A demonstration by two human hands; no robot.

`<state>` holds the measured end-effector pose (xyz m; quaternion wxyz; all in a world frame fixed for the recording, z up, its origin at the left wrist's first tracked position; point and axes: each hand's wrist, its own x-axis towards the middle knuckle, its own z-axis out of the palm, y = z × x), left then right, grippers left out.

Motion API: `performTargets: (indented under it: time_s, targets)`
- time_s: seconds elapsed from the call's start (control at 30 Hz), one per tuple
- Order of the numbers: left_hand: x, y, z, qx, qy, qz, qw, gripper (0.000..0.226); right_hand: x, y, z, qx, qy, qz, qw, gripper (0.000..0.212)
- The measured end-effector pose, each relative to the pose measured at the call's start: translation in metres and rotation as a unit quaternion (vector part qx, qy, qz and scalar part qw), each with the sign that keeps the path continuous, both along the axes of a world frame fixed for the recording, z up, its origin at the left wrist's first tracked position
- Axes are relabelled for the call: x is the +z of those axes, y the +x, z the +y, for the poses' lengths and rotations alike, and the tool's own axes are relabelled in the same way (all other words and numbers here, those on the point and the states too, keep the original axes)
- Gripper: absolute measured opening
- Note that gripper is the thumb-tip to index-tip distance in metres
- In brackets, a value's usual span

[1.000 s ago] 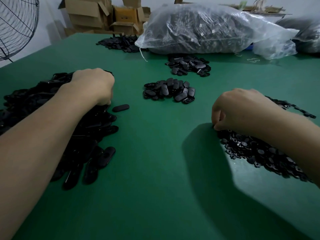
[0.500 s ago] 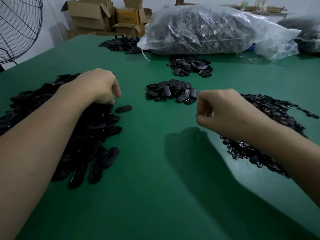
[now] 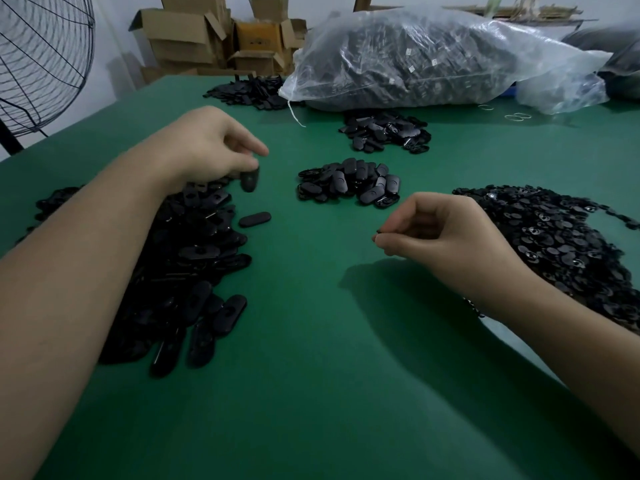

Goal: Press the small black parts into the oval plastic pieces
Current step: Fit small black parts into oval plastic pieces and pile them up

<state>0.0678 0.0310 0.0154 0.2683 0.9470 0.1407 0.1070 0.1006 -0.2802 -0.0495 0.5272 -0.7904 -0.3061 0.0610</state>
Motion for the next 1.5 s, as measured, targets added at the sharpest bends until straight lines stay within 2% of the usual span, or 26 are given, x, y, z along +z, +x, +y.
performTargets:
  time_s: [0.1,0.23,0.33,0.57,0.63,0.83,1.1,1.17,1.23,1.33,1.5]
  targets:
    - [-0.004,-0.004,-0.036,-0.07,-0.216,-0.027,0.973,0.027,0.001,-0.002,-0.002,0.008,0.046,0.064,0.997,0.012]
    - [-0.031,-0.016,-0.085,-0.123,-0.394,0.003,0.911,0.021,0.003,-0.003,-0.006,0.001,0.088,0.113,0.99,0.02]
    - [-0.049,-0.034,-0.101,-0.112,-0.48,0.006,0.87,0.017,0.007,-0.006,-0.007,0.002,0.106,0.145,0.984,0.025]
    - [-0.07,-0.072,-0.128,-0.085,-0.589,-0.048,0.802,0.021,0.007,-0.018,0.0,0.023,0.164,0.239,0.957,0.028]
    - [-0.075,-0.079,-0.132,-0.08,-0.606,-0.066,0.789,0.026,0.006,-0.021,-0.001,0.027,0.173,0.255,0.951,0.028]
    - [-0.074,-0.082,-0.125,-0.071,-0.611,-0.135,0.777,0.03,0.0,-0.031,-0.005,0.022,0.204,0.28,0.938,0.033]
    - [-0.079,-0.082,-0.124,-0.059,-0.541,-0.152,0.825,0.035,0.001,-0.036,-0.003,0.033,0.225,0.305,0.925,0.03]
    - [-0.081,-0.083,-0.126,-0.057,-0.535,-0.162,0.827,0.033,0.001,-0.037,-0.003,0.038,0.223,0.309,0.924,0.028]
    - [-0.082,-0.082,-0.128,-0.056,-0.532,-0.173,0.827,0.031,0.001,-0.038,-0.003,0.041,0.216,0.301,0.928,0.024]
    - [-0.083,-0.082,-0.133,-0.061,-0.528,-0.186,0.826,0.028,0.002,-0.038,-0.003,0.03,0.192,0.259,0.946,0.028]
    - [-0.084,-0.08,-0.141,-0.111,-0.531,-0.156,0.826,0.023,0.001,-0.039,-0.001,0.01,0.165,0.182,0.969,0.026]
